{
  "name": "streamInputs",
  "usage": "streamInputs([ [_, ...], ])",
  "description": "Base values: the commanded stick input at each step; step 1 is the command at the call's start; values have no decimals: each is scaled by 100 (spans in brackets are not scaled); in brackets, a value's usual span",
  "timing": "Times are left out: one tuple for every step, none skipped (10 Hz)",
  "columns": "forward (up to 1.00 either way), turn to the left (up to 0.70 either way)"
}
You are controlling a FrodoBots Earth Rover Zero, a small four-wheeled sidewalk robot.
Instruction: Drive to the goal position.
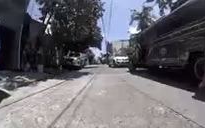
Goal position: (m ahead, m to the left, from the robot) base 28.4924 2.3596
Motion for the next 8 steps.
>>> streamInputs([
  [100, 1],
  [100, 1],
  [100, 1],
  [100, 1],
  [100, 1],
  [100, 1],
  [100, 1],
  [100, 16],
])
